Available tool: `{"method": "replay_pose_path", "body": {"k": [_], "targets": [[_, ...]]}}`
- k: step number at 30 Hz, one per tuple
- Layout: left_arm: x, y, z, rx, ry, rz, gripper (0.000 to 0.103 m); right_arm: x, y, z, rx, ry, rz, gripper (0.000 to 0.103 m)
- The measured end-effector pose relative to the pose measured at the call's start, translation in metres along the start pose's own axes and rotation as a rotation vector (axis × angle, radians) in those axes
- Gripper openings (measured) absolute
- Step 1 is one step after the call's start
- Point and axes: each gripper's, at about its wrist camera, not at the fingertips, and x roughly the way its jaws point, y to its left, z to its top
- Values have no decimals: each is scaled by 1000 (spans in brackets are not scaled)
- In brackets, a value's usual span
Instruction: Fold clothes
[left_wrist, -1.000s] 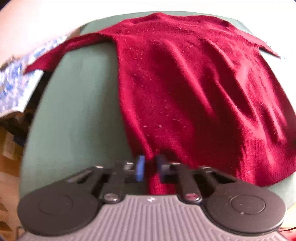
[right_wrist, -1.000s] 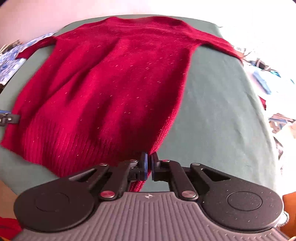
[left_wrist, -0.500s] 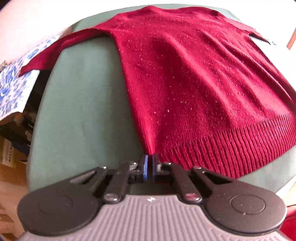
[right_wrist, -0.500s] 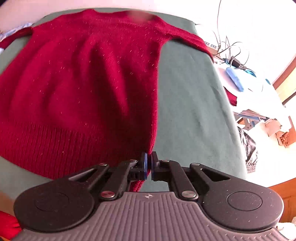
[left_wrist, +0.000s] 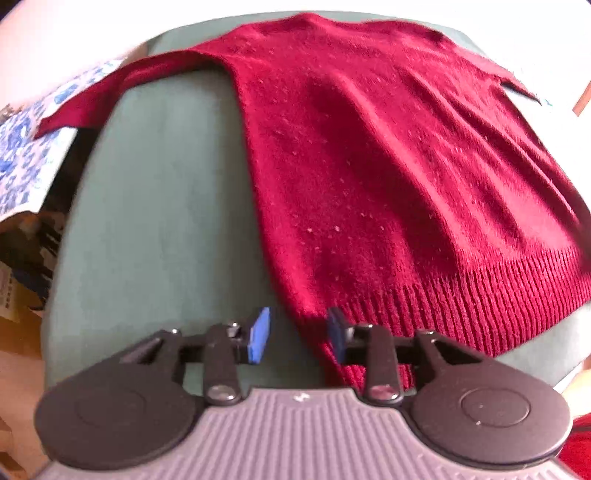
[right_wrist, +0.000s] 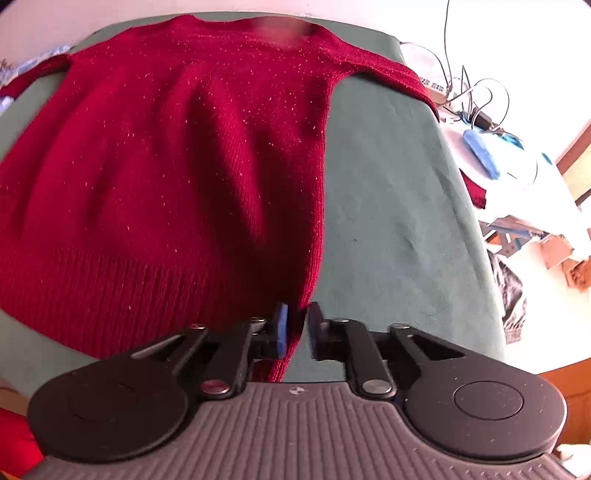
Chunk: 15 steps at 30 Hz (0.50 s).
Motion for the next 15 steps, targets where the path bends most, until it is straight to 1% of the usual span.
{"method": "replay_pose_path", "body": {"k": [1, 3, 4, 5, 6, 7, 8, 10, 15], "targets": [[1, -2, 1, 1, -1, 0, 33, 1, 1, 0, 9, -1, 0, 35], [4, -6, 4, 4, -2, 0, 32, 1, 2, 1, 14, -3, -2, 36], [6, -8, 6, 5, -3, 1, 28, 2, 4, 1, 14, -7, 4, 35], [5, -8, 6, 9, -2, 0, 18, 2, 5, 0, 13, -10, 8, 33], [4, -9, 6, 15, -2, 0, 14, 2, 5, 0, 5, -13, 14, 22], [3, -8, 6, 16, 2, 2, 10, 3, 6, 0, -4, -15, 22, 1], [2, -8, 4, 16, 8, 7, 3, 3, 7, 0, -14, -16, 16, 2], [-2, -8, 1, 16, 21, 17, 2, 2, 8, -1, -33, -18, -1, 2], [-7, -12, -5, 28, 38, 46, 2, 1, 1, -3, -24, 7, -21, 2]]}}
